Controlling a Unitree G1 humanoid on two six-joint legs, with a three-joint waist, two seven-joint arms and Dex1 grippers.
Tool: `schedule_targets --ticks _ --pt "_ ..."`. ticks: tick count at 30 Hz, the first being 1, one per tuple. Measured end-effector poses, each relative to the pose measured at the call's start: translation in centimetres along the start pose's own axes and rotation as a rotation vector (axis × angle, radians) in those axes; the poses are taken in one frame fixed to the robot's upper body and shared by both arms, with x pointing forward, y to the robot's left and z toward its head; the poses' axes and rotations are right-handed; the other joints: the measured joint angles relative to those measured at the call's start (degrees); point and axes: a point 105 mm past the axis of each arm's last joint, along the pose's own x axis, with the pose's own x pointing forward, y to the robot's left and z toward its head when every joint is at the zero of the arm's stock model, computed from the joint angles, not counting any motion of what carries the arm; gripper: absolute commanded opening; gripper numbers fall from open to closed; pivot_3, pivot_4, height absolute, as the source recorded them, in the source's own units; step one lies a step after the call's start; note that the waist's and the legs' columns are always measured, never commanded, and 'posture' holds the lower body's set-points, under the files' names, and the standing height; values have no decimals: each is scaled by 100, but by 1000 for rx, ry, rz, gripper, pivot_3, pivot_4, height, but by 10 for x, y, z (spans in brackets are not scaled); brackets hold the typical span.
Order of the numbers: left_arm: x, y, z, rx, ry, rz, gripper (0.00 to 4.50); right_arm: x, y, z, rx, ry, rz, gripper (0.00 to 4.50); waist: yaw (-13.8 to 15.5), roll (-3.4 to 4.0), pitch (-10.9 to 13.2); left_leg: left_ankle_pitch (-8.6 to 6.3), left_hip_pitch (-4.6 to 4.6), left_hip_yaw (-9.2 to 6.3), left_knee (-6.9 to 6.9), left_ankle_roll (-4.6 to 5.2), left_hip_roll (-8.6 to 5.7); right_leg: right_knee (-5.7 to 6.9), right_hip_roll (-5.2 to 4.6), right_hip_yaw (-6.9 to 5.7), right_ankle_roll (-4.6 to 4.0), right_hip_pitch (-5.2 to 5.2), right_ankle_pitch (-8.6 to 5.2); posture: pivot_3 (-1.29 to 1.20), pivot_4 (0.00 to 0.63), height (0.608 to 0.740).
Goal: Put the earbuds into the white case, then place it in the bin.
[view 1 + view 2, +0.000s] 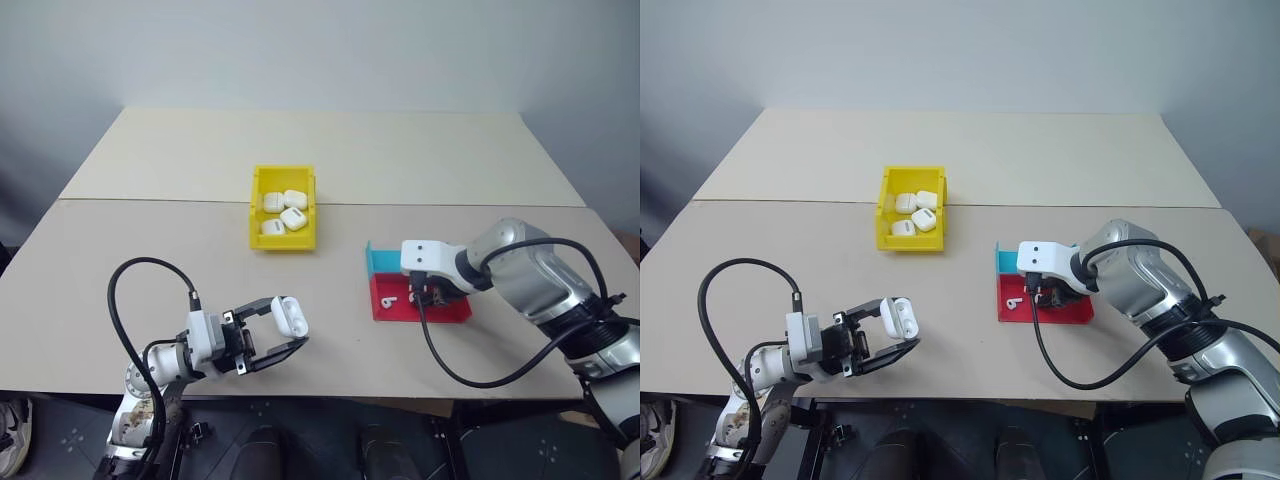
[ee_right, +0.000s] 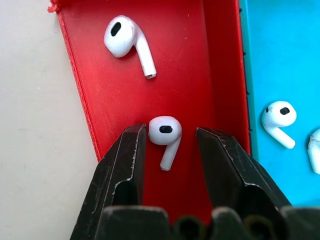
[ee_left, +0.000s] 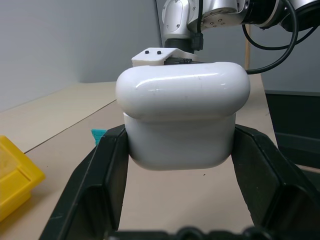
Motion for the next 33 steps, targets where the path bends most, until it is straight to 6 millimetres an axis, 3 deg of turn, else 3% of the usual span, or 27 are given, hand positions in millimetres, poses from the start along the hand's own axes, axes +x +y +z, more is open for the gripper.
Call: schedule_targets --ticks 2,3,17,21,25,29,33 --pt "0 0 0 0 3 2 2781 0 1 0 -2 -1 7 725 1 0 0 0 -1 0 0 0 0 0 0 0 0 -1 0 0 150 740" --pt "0 1 -1 -1 11 3 2781 0 1 1 -3 -2 9 660 2 0 0 0 -1 0 0 0 0 0 0 0 0 -1 0 0 150 740" --pt "0 1 0 -12 45 -8 2781 -1 0 8 -22 -22 -14 660 -2 0 0 0 -9 0 -2 0 0 1 1 0 0 -11 0 0 150 740" --pt "-3 8 2 5 76 -18 2781 -29 -3 19 -14 -112 -81 660 24 1 1 0 -32 -5 -2 0 0 2 0 -4 0 -29 0 0 150 740" --pt "-4 20 13 47 104 16 2781 -62 -1 14 28 -219 -102 660 68 0 1 0 -29 -4 0 0 -1 -8 -4 -7 0 -19 1 0 150 740" --pt "7 28 26 70 65 75 2781 -77 4 22 26 -356 -50 660 15 0 1 0 -22 -4 -2 0 0 -1 0 -5 0 -18 1 0 150 740" --pt "12 30 32 71 40 116 2781 -95 -5 35 24 -493 -72 660 -51 0 1 0 -21 -5 -6 0 3 1 4 -1 -2 -21 2 0 150 740"
